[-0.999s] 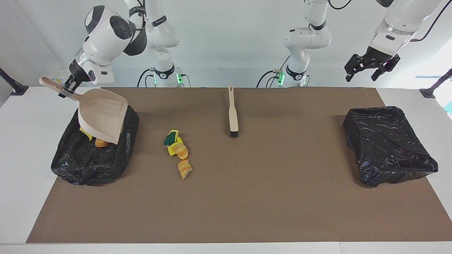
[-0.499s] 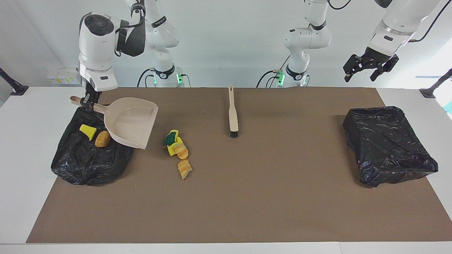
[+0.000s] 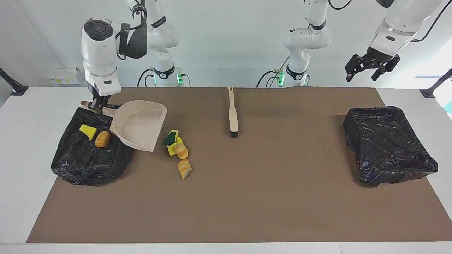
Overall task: Sweep and dump trash in bin
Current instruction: 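Bring the dustpan back to the table center with the right gripper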
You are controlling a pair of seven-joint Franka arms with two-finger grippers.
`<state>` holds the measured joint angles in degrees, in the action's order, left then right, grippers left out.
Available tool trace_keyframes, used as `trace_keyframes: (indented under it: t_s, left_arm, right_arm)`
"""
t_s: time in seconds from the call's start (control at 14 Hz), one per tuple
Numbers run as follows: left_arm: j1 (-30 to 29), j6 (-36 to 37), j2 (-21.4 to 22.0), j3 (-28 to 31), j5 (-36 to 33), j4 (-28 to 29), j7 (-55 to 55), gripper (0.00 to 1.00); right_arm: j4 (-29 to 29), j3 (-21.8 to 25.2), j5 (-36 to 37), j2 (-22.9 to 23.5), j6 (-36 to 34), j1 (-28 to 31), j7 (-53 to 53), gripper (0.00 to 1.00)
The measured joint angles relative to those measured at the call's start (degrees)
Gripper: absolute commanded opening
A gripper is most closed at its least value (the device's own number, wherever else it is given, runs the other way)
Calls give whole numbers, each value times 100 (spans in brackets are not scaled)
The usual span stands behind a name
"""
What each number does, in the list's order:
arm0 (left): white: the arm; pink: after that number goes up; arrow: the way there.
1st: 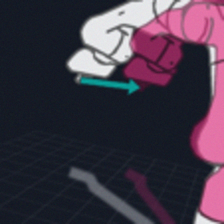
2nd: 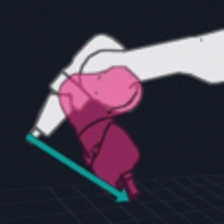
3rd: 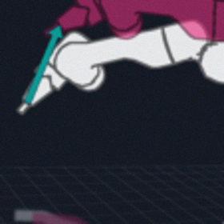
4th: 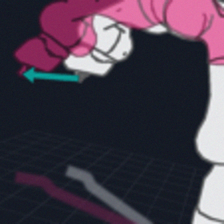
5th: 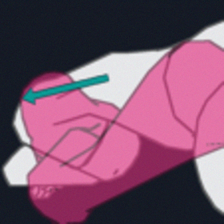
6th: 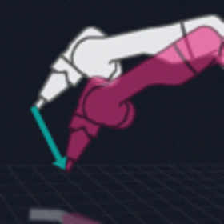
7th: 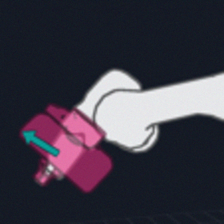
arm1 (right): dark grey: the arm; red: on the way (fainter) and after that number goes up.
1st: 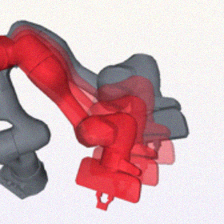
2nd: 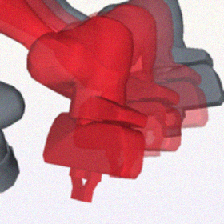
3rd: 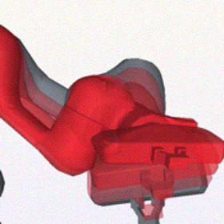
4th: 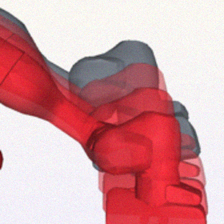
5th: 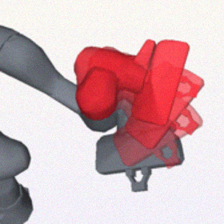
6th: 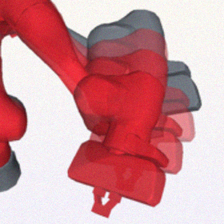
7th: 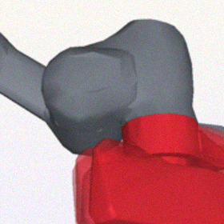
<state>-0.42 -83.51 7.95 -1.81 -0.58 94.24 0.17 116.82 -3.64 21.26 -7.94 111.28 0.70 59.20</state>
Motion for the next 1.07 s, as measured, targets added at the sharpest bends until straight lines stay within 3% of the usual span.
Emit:
trace_keyframes:
  t_s: [0.29, 0.78, 1.07]
  left_arm:
    - [-4, -5, -25, 4, 0, 0, -2, 100]
    - [-27, -71, -29, 0, 19, 0, -2, 100]
    - [-33, -75, -34, 0, 19, 0, -1, 100]
  right_arm:
    - [-228, -28, -405, 132, -29, -370, -2023, 0]
    - [-1091, -57, -1600, 1105, -474, -1411, -5914, 0]
    - [-1531, -69, -2216, 1600, -589, -1932, -7269, 0]
